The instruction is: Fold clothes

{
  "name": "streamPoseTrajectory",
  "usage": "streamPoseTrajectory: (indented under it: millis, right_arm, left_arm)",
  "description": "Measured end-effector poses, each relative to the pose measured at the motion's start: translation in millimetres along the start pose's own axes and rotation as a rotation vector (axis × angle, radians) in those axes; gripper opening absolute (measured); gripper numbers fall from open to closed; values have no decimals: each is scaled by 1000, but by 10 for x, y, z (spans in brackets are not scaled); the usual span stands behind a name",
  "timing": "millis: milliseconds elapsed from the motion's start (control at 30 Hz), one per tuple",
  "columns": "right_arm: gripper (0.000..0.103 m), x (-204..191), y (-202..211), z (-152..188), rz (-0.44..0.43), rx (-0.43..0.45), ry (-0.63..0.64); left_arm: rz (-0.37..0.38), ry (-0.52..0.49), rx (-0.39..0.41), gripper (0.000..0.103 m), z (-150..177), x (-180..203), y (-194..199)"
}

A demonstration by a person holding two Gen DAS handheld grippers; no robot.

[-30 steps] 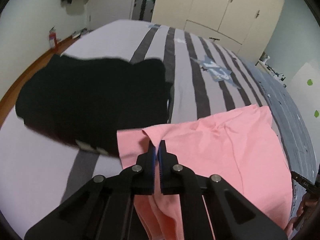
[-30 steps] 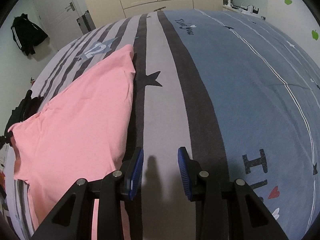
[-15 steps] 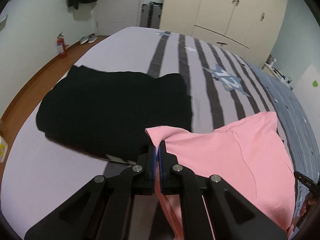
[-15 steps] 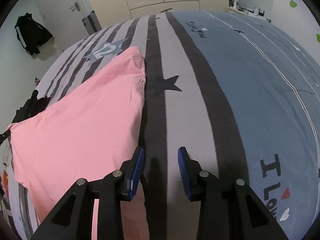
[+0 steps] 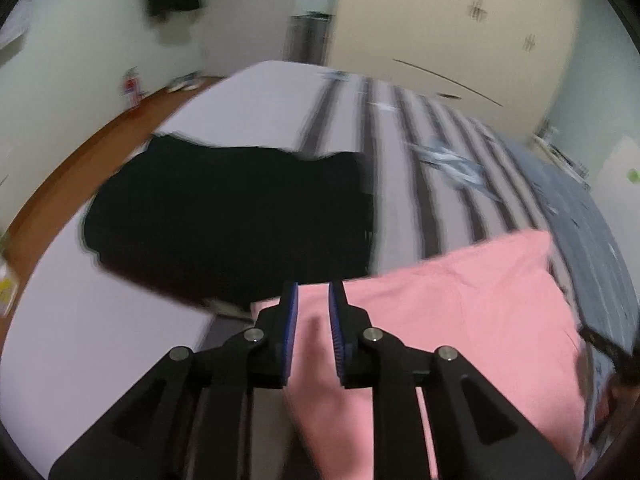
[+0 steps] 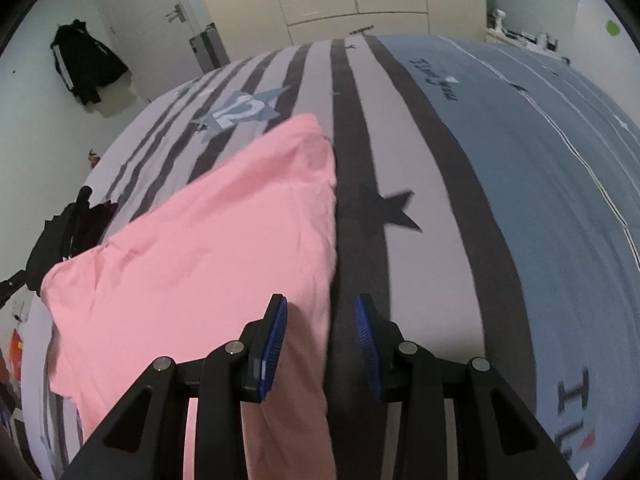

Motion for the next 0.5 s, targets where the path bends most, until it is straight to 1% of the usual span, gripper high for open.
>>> streamPoseTrajectory:
  millis: [67, 167, 233, 300, 367, 400, 467, 500]
  right_arm:
    - [32, -38, -84, -34, -7, -8, 25]
    - [32, 7, -180, 23, 7, -34, 51]
    - [32, 74, -210, 79, 14, -48, 59]
    - [32, 184, -210, 108, 23, -51, 53]
    - [32, 340, -182, 110, 33, -47, 25]
    - [33, 440, -165, 106, 40, -44, 6]
    - [33, 647, -135, 111, 61, -42, -29]
    - [33, 741, -119, 115, 63, -40, -46]
  left_arm:
    - [62, -45, -27, 13, 82, 312, -96]
    - [151, -80, -78, 13, 207, 770, -315]
    - [192, -103, -107, 13, 303, 1086, -439]
    - [216, -129, -138, 13, 405, 1338, -582]
    - [185, -148, -194, 13, 486, 1398, -869]
    - [163, -140, -210, 13, 516, 1383, -949]
    - [117, -116, -234, 13, 572, 1335, -1066]
    - [102, -116, -231, 13, 559, 1320, -1065]
Point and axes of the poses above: each gripper's, at about its wrist camera, not at the fingertips, and y roughly against the way its jaws point, x to its right, z to its underside, the point moved 5 cm from there along -y, roughly the way its jaws point, and after that the axes turned 8 degrees about x, right-handed, at the moved point
